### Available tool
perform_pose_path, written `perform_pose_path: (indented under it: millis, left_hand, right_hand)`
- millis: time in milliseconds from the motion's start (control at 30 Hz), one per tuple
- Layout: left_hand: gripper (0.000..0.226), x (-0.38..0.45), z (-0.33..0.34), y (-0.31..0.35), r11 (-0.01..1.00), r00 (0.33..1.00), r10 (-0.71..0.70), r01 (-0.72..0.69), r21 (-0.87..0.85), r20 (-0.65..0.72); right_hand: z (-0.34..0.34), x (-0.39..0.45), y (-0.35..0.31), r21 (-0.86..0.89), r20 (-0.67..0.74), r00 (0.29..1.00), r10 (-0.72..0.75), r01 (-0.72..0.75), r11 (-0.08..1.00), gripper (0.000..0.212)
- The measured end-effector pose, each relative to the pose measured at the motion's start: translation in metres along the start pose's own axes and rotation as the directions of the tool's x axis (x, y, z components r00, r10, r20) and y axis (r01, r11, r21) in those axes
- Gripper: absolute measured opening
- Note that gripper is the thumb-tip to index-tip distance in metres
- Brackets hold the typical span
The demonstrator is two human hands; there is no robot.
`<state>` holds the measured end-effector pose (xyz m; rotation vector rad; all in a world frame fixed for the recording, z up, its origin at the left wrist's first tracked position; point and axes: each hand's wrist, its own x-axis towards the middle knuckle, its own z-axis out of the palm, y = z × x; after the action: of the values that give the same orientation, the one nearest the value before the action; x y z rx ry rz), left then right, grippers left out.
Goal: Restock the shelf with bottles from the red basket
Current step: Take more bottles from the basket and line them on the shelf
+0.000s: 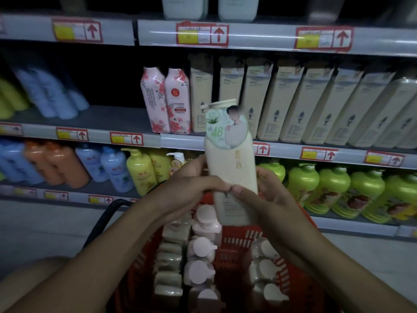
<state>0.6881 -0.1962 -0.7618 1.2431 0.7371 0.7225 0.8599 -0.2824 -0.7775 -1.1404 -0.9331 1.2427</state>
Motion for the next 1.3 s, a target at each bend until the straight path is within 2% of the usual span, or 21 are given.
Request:
perform_pose_path:
  millis: [133,200,300,400,500,633,700,800,900,1033,1300]
  left_hand:
    - [0.066,-0.005,-0.008,0.012,0.982,0.988,0.114,-0.096,0.16,-0.104]
    - [0.067,-0.009,-0.01,0.019,0.974,0.969,0.165,-0.132,0.182,-0.181]
    - [0.063,-0.017,-0.014,0.035,0.964,0.952,0.205,-0.157,0.215,-0.227]
    - [0.06,-0.02,-0.019,0.054,0.94,0.94,0.249,-0.178,0.29,-0.231]
    - [0.058,-0.019,-0.033,0.072,0.908,0.921,0.303,-0.201,0.367,-0.246]
    - [0.061,-0.017,-0.064,0.097,0.854,0.864,0.438,-0.311,0.417,-0.25]
    - [0.066,-0.019,-0.082,0.112,0.826,0.831,0.487,-0.339,0.451,-0.268]
    - [0.069,-0.022,-0.107,0.131,0.831,0.812,0.51,-0.379,0.406,-0.285]
    - [0.076,-0.022,-0.128,0.146,0.825,0.802,0.523,-0.392,0.406,-0.288]
    - [0.066,-0.027,-0.152,0.158,0.8,0.766,0.568,-0.43,0.418,-0.299]
    - [0.063,-0.052,-0.204,0.189,0.783,0.718,0.611,-0.487,0.387,-0.333]
  right_hand:
    - [0.007,0.014,-0.019,-0.093,-0.074,0.997,0.018,-0.025,0.995,0.043]
    - [0.013,0.02,-0.028,-0.108,-0.099,0.995,0.017,-0.028,0.994,0.03]
    - [0.024,0.019,-0.039,-0.101,-0.096,0.995,0.0,-0.01,0.995,0.023]
    - [0.034,0.018,-0.053,-0.117,-0.082,0.995,-0.048,0.039,0.992,0.025]
    - [0.048,0.031,-0.07,-0.209,-0.063,0.99,-0.13,0.114,0.971,0.022]
    - [0.081,0.054,-0.086,-0.261,-0.053,0.972,-0.229,0.208,0.943,0.042]
    - [0.1,0.066,-0.092,-0.243,-0.038,0.97,-0.242,0.226,0.943,0.046]
    - [0.128,0.079,-0.105,-0.202,-0.015,0.961,-0.277,0.269,0.942,0.041]
    - [0.152,0.091,-0.112,-0.202,0.007,0.957,-0.291,0.287,0.937,0.048]
    - [0.184,0.103,-0.118,-0.187,0.011,0.939,-0.343,0.339,0.922,0.046]
    - [0.257,0.116,-0.137,-0.218,0.068,0.906,-0.418,0.423,0.88,0.037]
